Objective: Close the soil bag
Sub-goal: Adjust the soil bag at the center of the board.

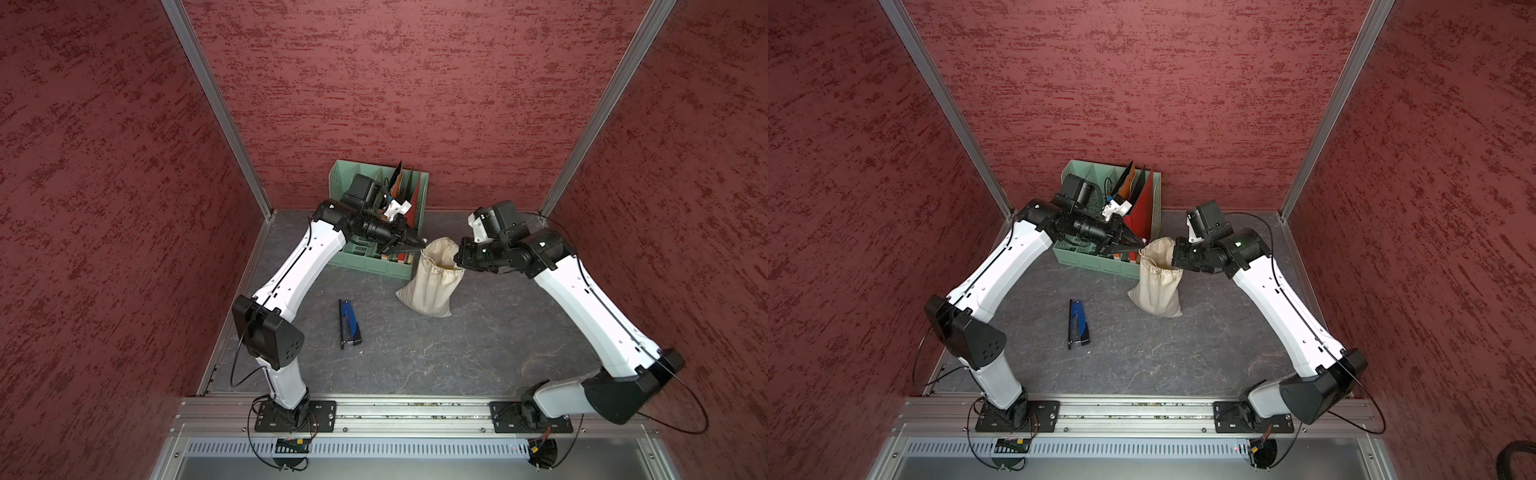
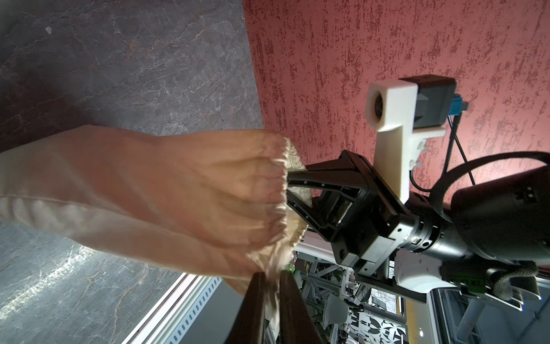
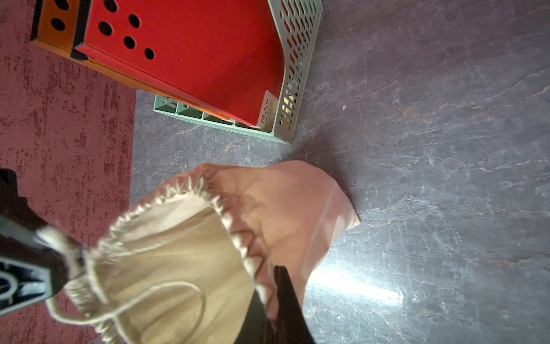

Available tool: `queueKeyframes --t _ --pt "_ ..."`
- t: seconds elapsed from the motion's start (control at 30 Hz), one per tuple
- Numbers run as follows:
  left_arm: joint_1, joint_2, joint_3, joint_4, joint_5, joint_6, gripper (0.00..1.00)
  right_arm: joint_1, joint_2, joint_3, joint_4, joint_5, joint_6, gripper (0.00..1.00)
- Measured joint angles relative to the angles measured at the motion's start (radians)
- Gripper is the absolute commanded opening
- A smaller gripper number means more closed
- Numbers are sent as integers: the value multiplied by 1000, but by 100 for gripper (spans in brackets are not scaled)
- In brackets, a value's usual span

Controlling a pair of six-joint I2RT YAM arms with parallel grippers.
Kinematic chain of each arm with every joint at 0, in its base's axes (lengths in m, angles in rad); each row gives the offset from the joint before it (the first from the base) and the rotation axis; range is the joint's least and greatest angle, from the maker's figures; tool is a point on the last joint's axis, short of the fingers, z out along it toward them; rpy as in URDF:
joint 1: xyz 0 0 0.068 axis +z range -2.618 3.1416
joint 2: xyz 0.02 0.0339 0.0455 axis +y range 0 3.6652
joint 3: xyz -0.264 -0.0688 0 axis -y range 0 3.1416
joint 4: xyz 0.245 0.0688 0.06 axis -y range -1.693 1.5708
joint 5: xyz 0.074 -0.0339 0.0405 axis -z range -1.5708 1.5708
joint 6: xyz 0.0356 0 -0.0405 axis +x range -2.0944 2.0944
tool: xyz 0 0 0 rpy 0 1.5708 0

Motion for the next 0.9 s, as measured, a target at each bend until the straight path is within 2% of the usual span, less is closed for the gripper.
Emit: queueKeyframes --t 0.03,0.2,0.3,0.33,0.5,0.7,0.9 --pt "0 -6 -1 7 4 -5 24 0 0 -3 2 -3 6 2" --pt "0 -35 -11 34 19 -7 24 0 0 -6 13 -10 21 0" --pt "0 -43 -19 40 19 -10 37 0 0 -13 22 -15 29 0" --pt "-1 -43 -21 38 16 -10 38 0 0 -16 29 -18 34 0" --pt "-13 -52 -28 -43 -52 23 39 0 0 -28 52 -35 48 0" --pt "-79 -59 -28 -174 -169 76 38 0 0 -34 68 -49 54 0" --pt "-101 -51 3 -233 -219 87 38 0 0 -39 74 -55 54 0"
